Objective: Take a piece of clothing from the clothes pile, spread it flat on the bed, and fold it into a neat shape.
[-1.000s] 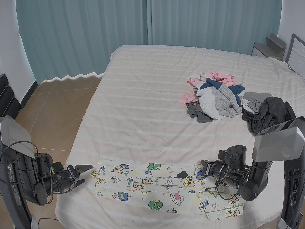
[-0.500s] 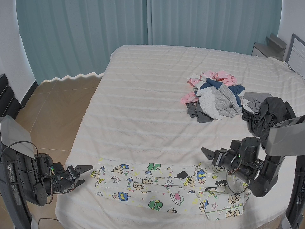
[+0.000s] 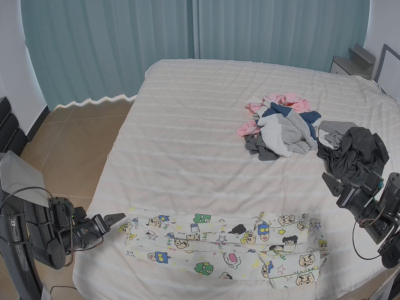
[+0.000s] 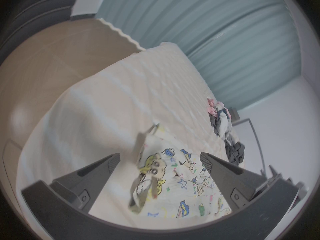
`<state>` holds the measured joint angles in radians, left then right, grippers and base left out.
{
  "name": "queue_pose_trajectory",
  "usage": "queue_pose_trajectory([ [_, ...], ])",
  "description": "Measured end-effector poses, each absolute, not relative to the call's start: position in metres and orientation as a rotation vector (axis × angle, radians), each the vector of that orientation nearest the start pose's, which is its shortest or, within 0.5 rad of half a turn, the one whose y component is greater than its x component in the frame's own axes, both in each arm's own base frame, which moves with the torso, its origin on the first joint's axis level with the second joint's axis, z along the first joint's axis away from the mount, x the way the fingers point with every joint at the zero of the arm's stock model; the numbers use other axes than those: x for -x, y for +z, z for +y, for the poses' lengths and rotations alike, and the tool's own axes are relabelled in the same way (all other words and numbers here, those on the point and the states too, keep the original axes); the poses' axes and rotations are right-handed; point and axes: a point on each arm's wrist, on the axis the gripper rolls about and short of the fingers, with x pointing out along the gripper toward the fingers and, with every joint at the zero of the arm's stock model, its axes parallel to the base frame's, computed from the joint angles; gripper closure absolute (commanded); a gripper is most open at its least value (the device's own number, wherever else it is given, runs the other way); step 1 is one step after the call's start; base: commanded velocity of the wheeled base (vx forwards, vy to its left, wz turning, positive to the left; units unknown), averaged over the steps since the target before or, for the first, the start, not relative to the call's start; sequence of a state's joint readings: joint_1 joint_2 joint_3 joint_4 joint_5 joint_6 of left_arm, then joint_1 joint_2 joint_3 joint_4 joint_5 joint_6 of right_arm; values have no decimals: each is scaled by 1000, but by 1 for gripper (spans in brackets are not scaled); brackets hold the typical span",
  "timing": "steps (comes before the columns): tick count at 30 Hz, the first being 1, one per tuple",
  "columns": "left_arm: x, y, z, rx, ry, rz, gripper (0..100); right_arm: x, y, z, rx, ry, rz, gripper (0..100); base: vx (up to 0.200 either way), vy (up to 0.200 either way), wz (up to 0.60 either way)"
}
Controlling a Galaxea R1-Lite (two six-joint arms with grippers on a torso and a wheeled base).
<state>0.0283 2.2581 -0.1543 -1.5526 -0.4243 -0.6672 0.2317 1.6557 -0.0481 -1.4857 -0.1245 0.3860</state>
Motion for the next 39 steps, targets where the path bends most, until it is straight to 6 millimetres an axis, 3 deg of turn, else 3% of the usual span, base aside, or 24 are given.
queue_pose_trajectory([
  [12,-284,-21,-23,425,-198,796,0,-172,124,41,-379,113,74,0,0,0,0],
  [21,-310,-12,-49,287,-235,843,0,-159,135,45,-388,162,34,0,0,0,0],
  [28,-309,-13,-66,200,-258,875,0,-153,140,46,-393,178,13,0,0,0,0],
  [39,-301,-21,-66,188,-258,920,0,-151,142,45,-399,182,-2,0,0,0,0],
])
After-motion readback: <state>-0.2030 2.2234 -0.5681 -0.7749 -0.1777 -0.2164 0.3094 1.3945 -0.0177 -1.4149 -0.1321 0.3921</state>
